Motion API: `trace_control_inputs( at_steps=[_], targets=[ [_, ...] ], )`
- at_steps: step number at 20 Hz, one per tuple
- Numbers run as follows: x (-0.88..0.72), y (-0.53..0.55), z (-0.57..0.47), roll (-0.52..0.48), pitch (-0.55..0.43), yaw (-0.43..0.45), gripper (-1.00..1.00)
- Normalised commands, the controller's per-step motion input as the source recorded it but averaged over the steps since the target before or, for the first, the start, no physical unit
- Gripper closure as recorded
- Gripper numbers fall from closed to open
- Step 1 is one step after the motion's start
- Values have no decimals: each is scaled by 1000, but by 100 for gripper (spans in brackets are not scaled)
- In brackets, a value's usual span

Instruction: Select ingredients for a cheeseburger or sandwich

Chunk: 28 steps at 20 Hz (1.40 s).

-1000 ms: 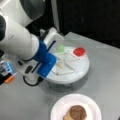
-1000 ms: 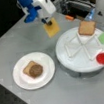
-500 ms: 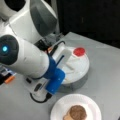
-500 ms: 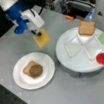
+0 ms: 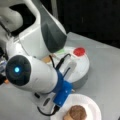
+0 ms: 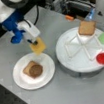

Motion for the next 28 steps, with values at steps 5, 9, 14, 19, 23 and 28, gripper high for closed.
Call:
trace_control_inputs(
  at_steps=[5,9,14,19,23,28],
  targets=[
    [490,-302,-152,284,45,198,100],
    [381,-249,19,283,78,216,100],
    [445,-292,51,279,107,224,100],
    [541,-344,-20,294,119,254,100],
    [573,-349,-73,310,113,261,100],
    [493,-323,-20,326,130,254,100]
  ],
)
